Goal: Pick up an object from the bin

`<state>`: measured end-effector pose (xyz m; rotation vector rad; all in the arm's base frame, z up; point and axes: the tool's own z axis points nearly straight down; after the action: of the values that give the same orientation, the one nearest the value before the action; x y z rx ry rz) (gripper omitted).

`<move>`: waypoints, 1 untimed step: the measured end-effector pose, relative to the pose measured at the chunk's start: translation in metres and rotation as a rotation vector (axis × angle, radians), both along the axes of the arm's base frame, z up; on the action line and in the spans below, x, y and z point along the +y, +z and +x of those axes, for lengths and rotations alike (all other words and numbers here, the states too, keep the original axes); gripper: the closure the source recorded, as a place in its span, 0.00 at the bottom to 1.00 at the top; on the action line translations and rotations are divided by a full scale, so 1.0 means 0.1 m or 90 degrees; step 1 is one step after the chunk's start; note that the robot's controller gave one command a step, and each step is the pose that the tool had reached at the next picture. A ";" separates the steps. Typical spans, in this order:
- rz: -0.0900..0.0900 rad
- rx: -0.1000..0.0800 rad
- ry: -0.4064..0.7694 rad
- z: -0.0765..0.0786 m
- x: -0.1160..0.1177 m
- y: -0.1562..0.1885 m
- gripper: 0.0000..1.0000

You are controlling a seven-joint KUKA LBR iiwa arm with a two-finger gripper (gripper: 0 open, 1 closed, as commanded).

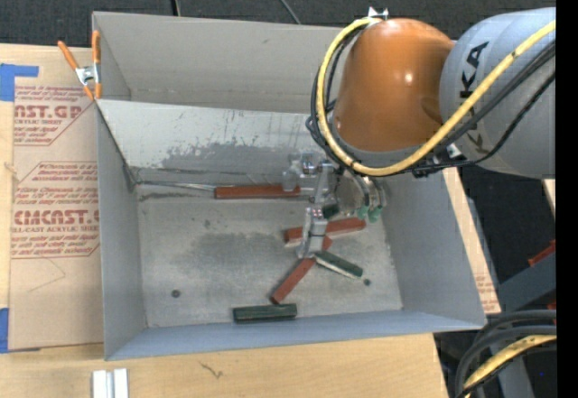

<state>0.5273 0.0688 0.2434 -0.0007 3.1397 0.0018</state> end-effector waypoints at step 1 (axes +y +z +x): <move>0.000 0.000 0.000 0.00 0.00 0.00 0.00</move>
Offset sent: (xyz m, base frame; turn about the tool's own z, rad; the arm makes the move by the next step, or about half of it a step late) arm -0.0082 -0.0462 -0.1734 -0.1915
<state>0.5273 0.0688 0.2434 -0.0007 3.1397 0.0018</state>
